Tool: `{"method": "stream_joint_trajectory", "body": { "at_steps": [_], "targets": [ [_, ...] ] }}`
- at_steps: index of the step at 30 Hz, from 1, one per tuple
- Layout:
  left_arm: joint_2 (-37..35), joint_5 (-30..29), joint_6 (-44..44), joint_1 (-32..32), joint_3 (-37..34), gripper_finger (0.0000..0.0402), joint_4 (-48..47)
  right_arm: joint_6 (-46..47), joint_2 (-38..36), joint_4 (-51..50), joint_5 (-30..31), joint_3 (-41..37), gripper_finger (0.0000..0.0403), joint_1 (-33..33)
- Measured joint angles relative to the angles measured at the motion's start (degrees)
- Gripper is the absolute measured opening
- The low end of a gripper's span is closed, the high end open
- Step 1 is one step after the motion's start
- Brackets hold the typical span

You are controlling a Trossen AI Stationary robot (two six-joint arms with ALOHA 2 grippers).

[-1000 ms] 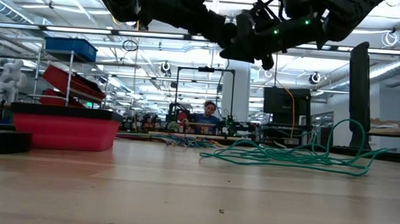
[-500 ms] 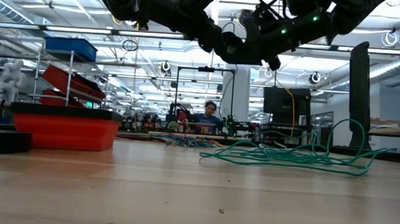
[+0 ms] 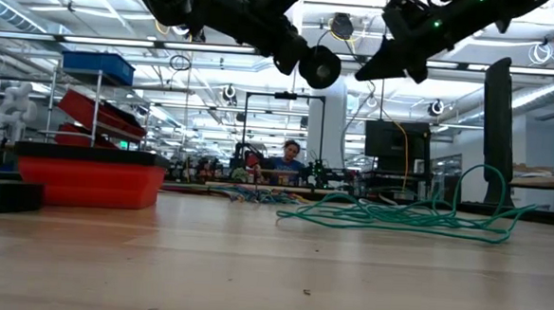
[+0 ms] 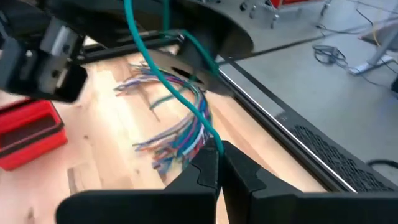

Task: Coil cords
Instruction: Coil the green wire onto the spool

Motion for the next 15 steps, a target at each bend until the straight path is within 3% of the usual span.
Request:
{"method": "stream_joint_trajectory", "body": {
  "at_steps": [11, 15],
  "targets": [
    [-2.3, 1.2, -1.8, -1.1, 0.0, 0.0000, -1.7, -2.0, -2.1, -10.4, 4.5, 0.0, 0.0000, -3.4],
    [-4.8, 4.2, -4.4, -1.4, 0.0, 0.0000, -2.6, -2.9, -2.1, -10.0, 4.6, 0.0, 0.0000, -5.5]
  ]
}}
